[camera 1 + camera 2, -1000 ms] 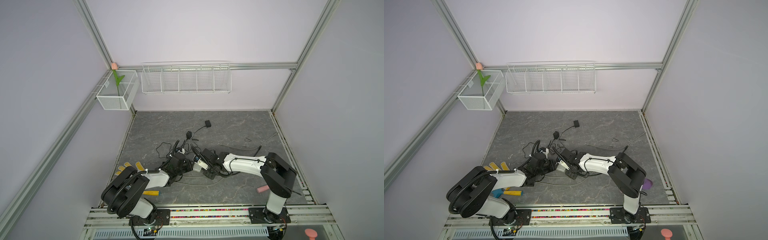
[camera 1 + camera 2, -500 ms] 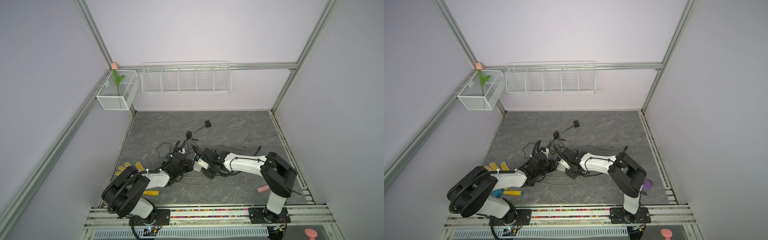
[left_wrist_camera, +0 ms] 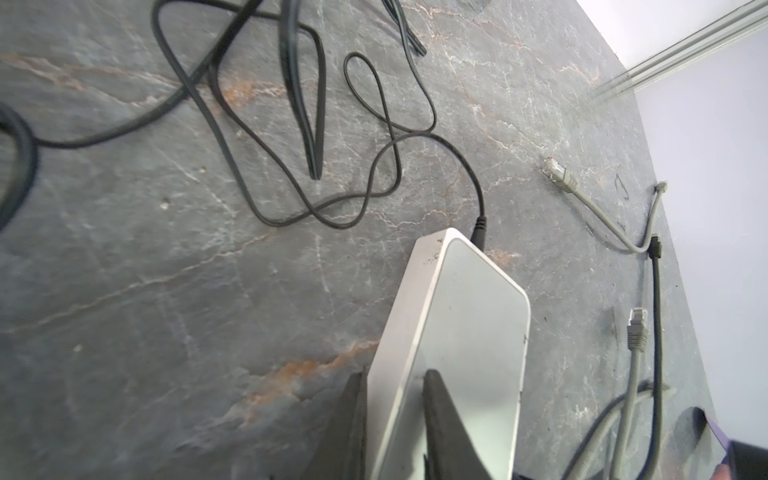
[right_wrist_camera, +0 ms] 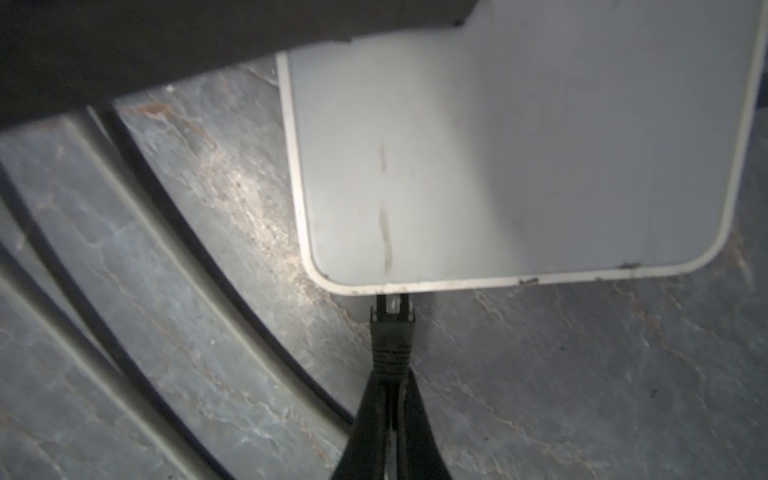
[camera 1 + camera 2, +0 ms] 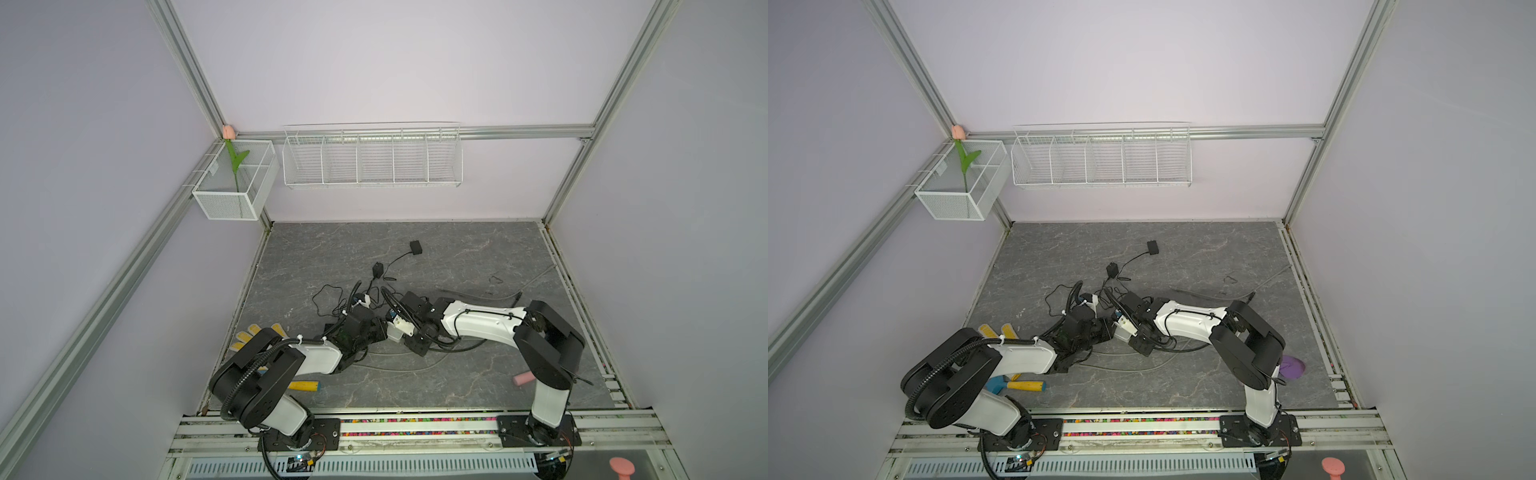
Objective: Insert the plug into the switch port
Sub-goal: 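Push the black ethernet plug with the right gripper into the router's edge port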
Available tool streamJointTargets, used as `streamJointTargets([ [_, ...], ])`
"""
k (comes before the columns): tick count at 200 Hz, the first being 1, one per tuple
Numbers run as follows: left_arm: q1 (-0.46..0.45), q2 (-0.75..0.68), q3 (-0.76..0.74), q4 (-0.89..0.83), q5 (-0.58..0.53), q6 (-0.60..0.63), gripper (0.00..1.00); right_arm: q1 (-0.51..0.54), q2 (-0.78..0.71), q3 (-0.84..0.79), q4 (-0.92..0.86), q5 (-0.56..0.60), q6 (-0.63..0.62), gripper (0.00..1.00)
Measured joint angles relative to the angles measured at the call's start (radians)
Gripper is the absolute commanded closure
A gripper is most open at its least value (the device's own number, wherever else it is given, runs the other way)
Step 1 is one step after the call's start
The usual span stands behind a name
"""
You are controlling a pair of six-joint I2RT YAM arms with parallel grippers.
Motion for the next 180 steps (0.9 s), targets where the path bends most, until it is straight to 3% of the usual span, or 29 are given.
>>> streamJointTargets([
  [180,-0.076,0.079,0.0,0.137,-0.121,-0.001,0.83,-0.058,0.03,0.056,-0.085,-0.028,-0.031,0.93],
])
